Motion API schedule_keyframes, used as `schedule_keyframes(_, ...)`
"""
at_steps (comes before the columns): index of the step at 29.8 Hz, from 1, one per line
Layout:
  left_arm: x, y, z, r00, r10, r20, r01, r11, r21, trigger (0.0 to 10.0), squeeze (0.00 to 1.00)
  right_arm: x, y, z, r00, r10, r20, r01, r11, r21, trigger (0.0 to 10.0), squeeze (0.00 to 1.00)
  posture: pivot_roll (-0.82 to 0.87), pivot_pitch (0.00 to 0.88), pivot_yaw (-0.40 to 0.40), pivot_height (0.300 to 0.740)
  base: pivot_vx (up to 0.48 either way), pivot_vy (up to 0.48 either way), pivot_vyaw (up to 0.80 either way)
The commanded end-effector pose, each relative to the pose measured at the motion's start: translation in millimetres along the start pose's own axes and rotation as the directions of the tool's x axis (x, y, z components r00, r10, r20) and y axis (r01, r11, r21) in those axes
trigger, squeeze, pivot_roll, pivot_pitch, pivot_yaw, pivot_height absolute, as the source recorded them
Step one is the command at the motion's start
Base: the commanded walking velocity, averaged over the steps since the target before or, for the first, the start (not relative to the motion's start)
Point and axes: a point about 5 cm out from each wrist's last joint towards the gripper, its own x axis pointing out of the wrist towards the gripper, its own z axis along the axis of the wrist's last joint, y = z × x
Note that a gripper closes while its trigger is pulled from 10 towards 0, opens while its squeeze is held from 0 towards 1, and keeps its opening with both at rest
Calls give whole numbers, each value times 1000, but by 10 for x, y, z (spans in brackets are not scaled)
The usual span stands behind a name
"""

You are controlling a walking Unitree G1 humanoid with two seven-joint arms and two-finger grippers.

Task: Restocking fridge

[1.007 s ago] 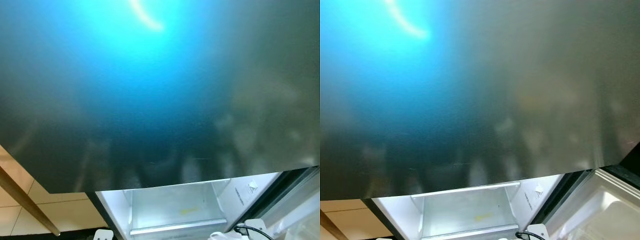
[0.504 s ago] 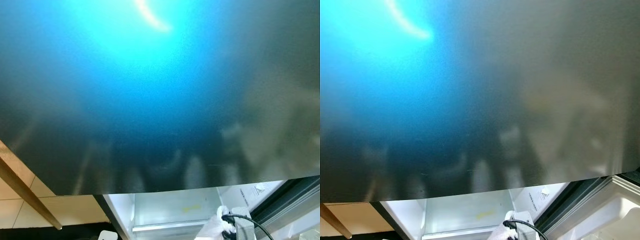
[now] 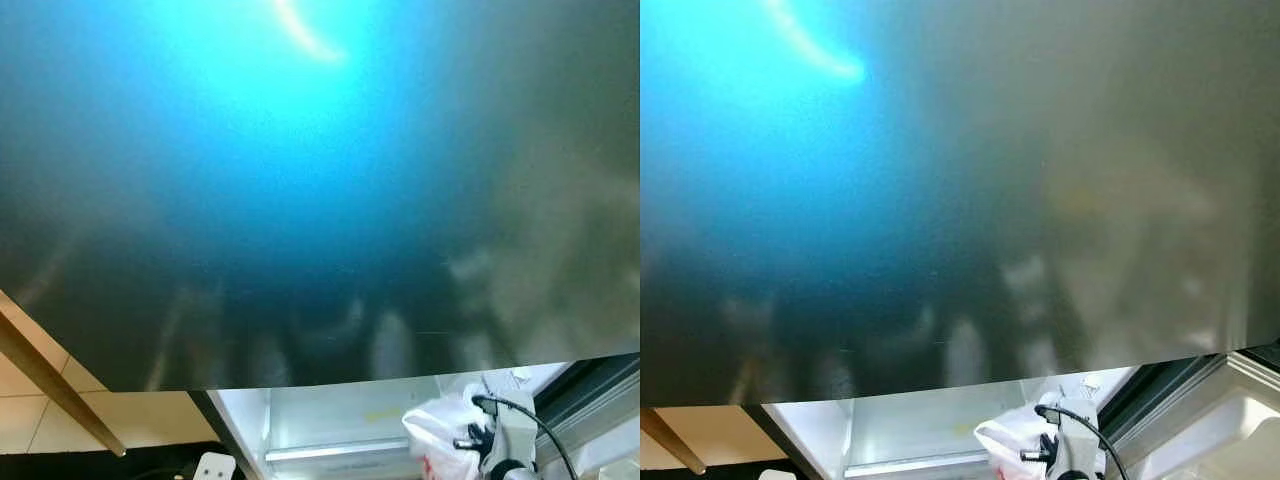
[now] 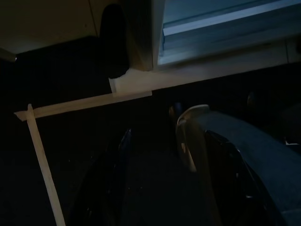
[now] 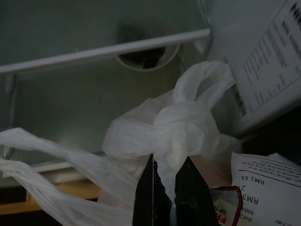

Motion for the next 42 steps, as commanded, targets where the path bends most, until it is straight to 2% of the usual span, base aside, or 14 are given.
schedule_keyframes(1,8,-55,-32,1000,-14,-23,14,1000,-20,10000,0,-7,-11,11,1000,-11,21,11,1000,7,10000,0,-35,104,-6,740,0,0,0)
schedule_keyframes(7,73,-91,142,1000,-22,1,22,1000,-21,10000,0,-17,4,-10,1000,-4,28,3,999,36,10000,0,-36,101,-5,711,0,0,0)
schedule_keyframes(14,97,-137,183,999,-34,-6,34,999,-4,10000,0,-15,-11,7,999,-11,36,10,999,46,10000,0,-38,86,7,681,0,0,0)
schedule_keyframes(20,99,-165,165,999,-36,-18,37,999,9,10000,0,-10,-4,21,999,-9,42,6,999,51,10000,0,-39,78,13,646,0,0,0)
schedule_keyframes(27,59,-158,49,999,-37,-27,38,999,9,10000,0,-2,14,48,999,1,52,-4,999,43,10000,0,-42,79,12,607,0,0,0)
schedule_keyframes(36,59,-130,64,999,-35,-25,35,999,7,10000,0,7,30,85,998,18,65,-20,999,34,10000,0,-45,83,10,607,0,0,0)
schedule_keyframes(42,12,-119,-49,999,-38,-29,38,999,4,10000,0,24,54,149,996,37,83,-40,999,29,10000,0,-43,86,10,607,0,0,0)
